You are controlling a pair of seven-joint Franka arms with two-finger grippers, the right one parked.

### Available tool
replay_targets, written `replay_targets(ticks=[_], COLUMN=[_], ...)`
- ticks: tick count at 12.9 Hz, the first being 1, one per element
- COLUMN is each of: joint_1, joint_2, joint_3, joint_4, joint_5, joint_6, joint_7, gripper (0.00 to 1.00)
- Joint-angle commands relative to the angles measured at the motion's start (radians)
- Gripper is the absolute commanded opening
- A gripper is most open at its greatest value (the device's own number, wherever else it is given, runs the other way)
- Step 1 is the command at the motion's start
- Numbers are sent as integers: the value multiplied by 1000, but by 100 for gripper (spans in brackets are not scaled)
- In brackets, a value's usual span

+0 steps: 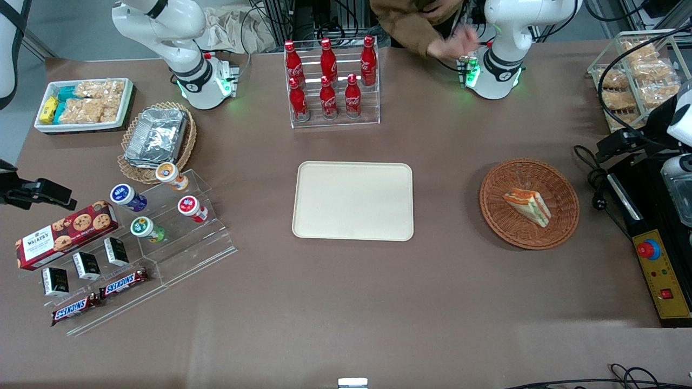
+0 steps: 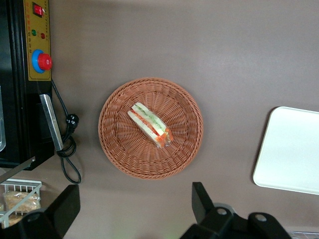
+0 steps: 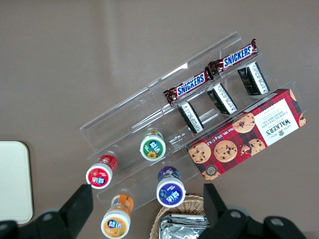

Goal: Place sandwich from basket to tray
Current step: 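Move the left gripper toward the wicker basket holding the sandwich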

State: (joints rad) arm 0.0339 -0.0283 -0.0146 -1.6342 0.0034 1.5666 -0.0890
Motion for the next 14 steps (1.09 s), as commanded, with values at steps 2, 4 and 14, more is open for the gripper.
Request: replay_targets(ticks=[2, 4, 14], joint_1=[4, -2, 0], joint_2=[14, 19, -22], joint_3=[-5, -8, -48], joint_4=[27, 22, -451], joint_5=[4, 6, 63], joint_6=[-22, -23, 448], joint_7=[-11, -207, -1001], gripper=[100, 100, 100])
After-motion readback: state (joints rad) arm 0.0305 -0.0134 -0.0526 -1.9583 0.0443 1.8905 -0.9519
